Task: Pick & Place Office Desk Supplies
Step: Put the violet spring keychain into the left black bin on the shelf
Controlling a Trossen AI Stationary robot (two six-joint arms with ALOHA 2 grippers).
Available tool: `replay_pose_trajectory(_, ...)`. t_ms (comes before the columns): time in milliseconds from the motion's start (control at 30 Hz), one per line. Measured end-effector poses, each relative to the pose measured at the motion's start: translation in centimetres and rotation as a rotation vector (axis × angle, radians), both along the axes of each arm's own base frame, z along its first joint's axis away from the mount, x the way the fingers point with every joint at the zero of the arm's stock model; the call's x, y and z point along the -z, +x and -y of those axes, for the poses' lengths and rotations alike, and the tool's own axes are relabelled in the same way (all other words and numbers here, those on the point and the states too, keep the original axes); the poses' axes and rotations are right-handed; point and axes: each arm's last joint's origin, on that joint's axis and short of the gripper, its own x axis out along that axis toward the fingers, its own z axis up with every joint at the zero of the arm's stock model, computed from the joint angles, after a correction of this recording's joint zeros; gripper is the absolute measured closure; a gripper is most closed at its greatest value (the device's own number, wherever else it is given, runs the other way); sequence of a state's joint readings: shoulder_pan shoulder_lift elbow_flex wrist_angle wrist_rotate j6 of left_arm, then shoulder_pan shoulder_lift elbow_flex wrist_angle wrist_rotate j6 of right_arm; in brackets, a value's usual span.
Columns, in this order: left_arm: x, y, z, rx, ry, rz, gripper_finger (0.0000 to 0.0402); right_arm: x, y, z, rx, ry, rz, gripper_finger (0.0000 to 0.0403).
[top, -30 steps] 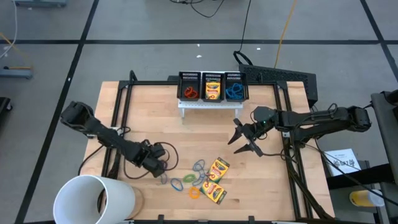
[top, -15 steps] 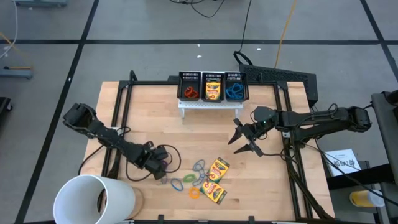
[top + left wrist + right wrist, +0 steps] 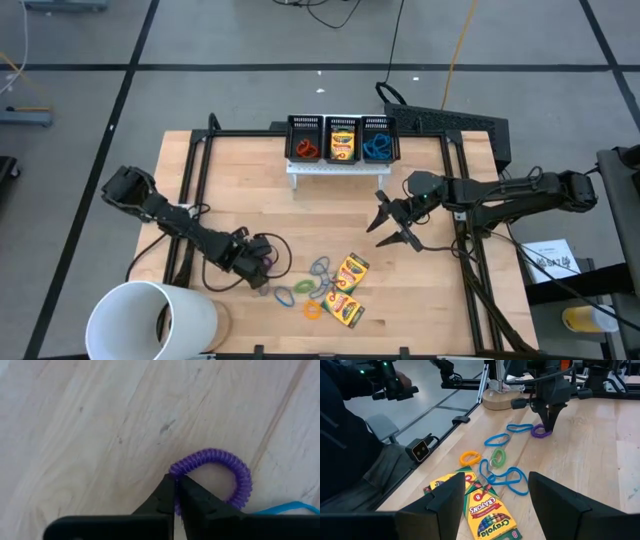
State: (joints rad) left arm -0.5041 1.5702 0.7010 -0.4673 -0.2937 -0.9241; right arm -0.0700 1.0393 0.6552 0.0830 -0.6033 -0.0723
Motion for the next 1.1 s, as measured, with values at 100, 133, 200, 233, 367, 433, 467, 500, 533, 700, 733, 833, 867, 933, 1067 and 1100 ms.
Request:
replay_pose_trajectory(100,-0.6,0.3,0.0,0.024,0.05,0.036,0.039,0.1,0.0,0.0,0.0,0.0,-0.006,0.0195)
replay_pose_trajectory(133,-1.0,0.5,-0.1,0.027,0.079,0.06,0.0388,0.0,0.0,0.0,0.001,0.0,-0.005,0.0195)
replay_pose_trajectory(200,-2.2,1.1,-0.3,0.037,0.123,0.121,0.0384,0.0,0.0,0.0,0.003,-0.001,-0.005,0.0195)
replay_pose_trajectory(233,-2.7,1.4,-0.3,0.047,0.138,0.145,0.0383,0.0,0.0,0.0,0.004,-0.001,-0.005,0.0195)
replay_pose_trajectory(367,-4.8,2.6,-0.9,0.093,0.224,0.223,0.0387,0.0,0.0,0.0,0.005,-0.002,0.001,0.0195)
replay_pose_trajectory(433,-5.9,3.2,-1.3,0.123,0.283,0.261,0.0391,0.0,0.0,0.0,0.005,-0.002,0.005,0.0195)
replay_pose_trajectory(467,-6.4,3.6,-1.4,0.14,0.313,0.275,0.0392,0.0,0.0,0.0,0.006,-0.003,0.006,0.0195)
replay_pose_trajectory(500,-6.9,4.0,-1.6,0.158,0.343,0.294,0.0392,0.0,0.0,0.0,0.007,-0.003,0.006,0.0195)
replay_pose_trajectory(533,-7.3,4.5,-1.7,0.176,0.372,0.313,0.0392,0.0,0.0,0.0,0.007,-0.003,0.006,0.0195)
replay_pose_trajectory(700,-9.5,6.6,-2.8,0.249,0.525,0.409,0.0377,-0.1,0.0,0.0,0.007,-0.003,0.007,0.0195)
replay_pose_trajectory(733,-9.8,6.9,-3.0,0.265,0.547,0.426,0.0375,-0.1,0.0,0.0,0.007,-0.003,0.008,0.0195)
replay_pose_trajectory(833,-10.7,7.9,-3.7,0.303,0.618,0.487,0.0373,-0.1,0.0,0.0,0.009,0.0,0.005,0.0195)
replay_pose_trajectory(867,-11.1,8.2,-4.0,0.306,0.641,0.512,0.0374,-0.1,0.0,0.0,0.009,0.0,0.005,0.0195)
replay_pose_trajectory(933,-11.7,8.7,-4.6,0.287,0.67,0.564,0.0379,0.0,0.0,0.0,0.009,0.0,0.003,0.0195)
replay_pose_trajectory(1067,-13.3,9.1,-6.8,0.191,0.659,0.669,0.0383,0.0,0.0,0.0,0.009,0.0,0.0,0.0195)
replay_pose_trajectory(1100,-13.7,9.1,-7.4,0.18,0.65,0.686,0.0382,0.0,0.0,0.0,0.009,0.0,0.0,0.0195)
